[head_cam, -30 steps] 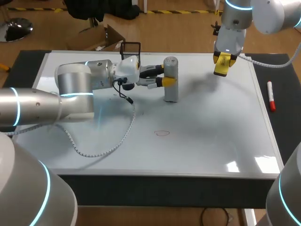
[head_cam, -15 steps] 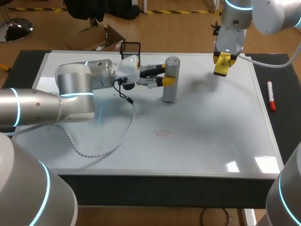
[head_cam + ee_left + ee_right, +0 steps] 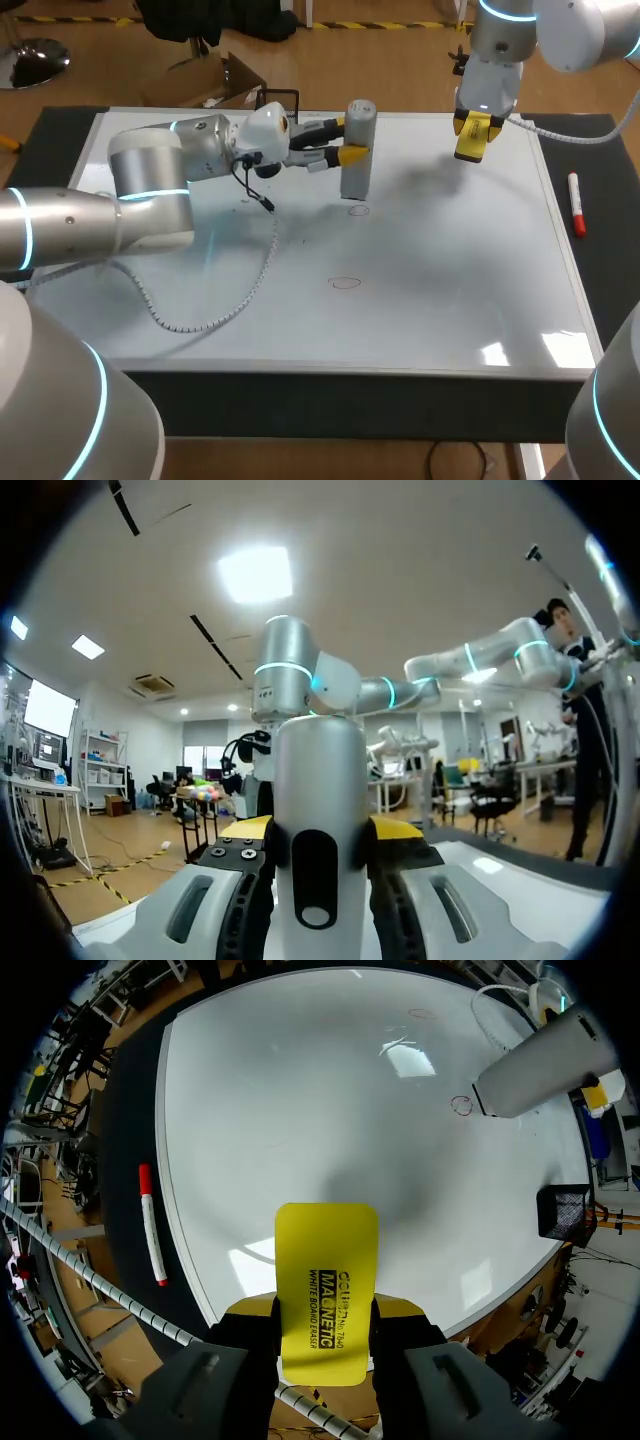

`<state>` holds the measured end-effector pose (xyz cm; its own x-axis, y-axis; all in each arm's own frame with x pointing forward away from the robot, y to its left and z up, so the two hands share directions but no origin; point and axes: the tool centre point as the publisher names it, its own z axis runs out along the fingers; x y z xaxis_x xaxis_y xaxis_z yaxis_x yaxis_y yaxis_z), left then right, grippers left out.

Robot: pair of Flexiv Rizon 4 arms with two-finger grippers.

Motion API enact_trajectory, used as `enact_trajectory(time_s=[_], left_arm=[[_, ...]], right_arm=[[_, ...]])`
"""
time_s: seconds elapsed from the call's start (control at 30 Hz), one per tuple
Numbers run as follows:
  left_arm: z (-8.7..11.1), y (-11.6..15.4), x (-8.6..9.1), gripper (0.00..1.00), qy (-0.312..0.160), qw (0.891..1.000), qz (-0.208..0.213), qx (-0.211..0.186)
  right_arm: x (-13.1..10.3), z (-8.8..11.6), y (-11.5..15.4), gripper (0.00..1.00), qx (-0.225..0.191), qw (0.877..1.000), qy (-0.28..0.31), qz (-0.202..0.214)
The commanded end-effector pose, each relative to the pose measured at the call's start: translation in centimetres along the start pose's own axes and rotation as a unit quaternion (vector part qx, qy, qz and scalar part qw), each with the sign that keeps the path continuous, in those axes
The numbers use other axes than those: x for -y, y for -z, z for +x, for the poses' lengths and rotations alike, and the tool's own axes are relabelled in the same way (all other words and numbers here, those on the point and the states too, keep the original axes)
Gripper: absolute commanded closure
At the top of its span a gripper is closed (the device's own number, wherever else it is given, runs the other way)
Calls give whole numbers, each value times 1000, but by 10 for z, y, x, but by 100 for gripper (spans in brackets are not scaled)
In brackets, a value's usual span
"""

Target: Pick up the inspection probe, press it on each red-marked spot on the whiteboard one by one, put down the probe, pick up the eraser, and wipe off all the red marks.

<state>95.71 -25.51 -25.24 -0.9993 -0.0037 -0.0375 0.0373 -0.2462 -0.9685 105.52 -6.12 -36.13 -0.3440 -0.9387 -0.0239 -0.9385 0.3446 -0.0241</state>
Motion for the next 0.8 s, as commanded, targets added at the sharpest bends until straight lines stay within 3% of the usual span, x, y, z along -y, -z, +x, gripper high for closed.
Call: enact_trajectory(time_s=[0.03,0.37,0.8], left_arm=[[6,19,18,100,-6,1000,-4,19],[-12,82,41,100,-21,996,9,82],[-40,179,61,100,-42,984,24,171]], right_arm=[[1,0,1,100,-2,1000,1,0],[1,0,1,100,-2,1000,1,0],[1,0,1,100,-2,1000,1,0]])
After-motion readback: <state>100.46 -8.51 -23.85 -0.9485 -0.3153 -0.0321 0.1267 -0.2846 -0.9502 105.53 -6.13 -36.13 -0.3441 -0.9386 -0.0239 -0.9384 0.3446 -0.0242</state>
